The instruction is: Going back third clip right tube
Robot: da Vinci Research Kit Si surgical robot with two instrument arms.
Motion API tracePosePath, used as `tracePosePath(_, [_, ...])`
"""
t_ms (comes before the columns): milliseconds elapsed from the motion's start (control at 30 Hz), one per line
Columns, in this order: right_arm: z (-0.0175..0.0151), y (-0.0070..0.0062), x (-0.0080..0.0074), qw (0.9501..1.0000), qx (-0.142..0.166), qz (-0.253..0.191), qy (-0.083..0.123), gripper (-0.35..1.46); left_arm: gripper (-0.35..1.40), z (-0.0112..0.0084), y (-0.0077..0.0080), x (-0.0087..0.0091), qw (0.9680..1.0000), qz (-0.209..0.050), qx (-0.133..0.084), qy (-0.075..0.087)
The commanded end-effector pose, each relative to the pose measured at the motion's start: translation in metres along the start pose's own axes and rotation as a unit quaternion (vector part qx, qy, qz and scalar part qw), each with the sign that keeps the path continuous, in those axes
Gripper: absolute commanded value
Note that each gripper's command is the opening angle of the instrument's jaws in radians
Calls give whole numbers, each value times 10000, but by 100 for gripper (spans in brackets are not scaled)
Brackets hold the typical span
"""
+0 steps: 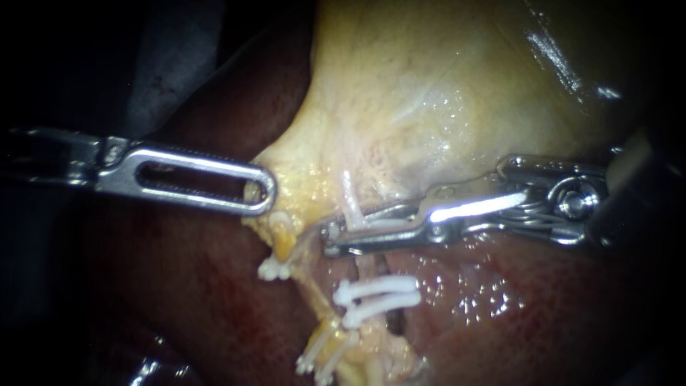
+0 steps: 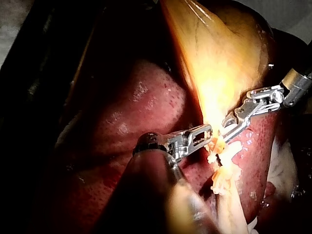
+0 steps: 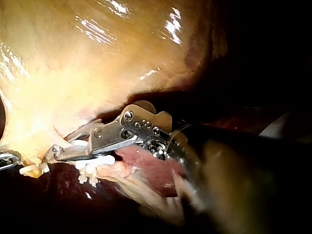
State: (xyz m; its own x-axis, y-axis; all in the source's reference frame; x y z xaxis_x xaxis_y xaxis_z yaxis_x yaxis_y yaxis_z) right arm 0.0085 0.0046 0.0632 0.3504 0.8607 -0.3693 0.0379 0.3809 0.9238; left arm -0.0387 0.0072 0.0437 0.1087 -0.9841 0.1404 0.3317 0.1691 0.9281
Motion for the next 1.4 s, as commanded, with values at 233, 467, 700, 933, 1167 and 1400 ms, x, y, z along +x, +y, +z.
tracePosePath(233, [2, 1, 0, 10000, -9, 3, 4, -35, -35, 0, 0, 0, 10000, -1, -7, -1])
tracePosePath(467, [11, -1, -4, 9993, 6, -371, -2, 30, -35, 0, 0, 0, 10000, -1, -8, -1])
tracePosePath(700, [18, 1, -1, 9948, -44, -1013, -4, 50, -35, 0, 0, 0, 10000, -1, -8, -2])
tracePosePath(933, [17, 3, 2, 9899, -73, -1416, -6, 53, -35, 0, 0, 1, 10000, -1, -8, -2])
tracePosePath(1167, [16, 5, 3, 9843, -101, -1764, -10, 55, -35, 0, 0, 1, 10000, -1, -8, -2])
tracePosePath(1400, [21, 6, 3, 9821, -113, -1883, -13, 56, -35, 0, -1, 1, 10000, -1, -9, -2])
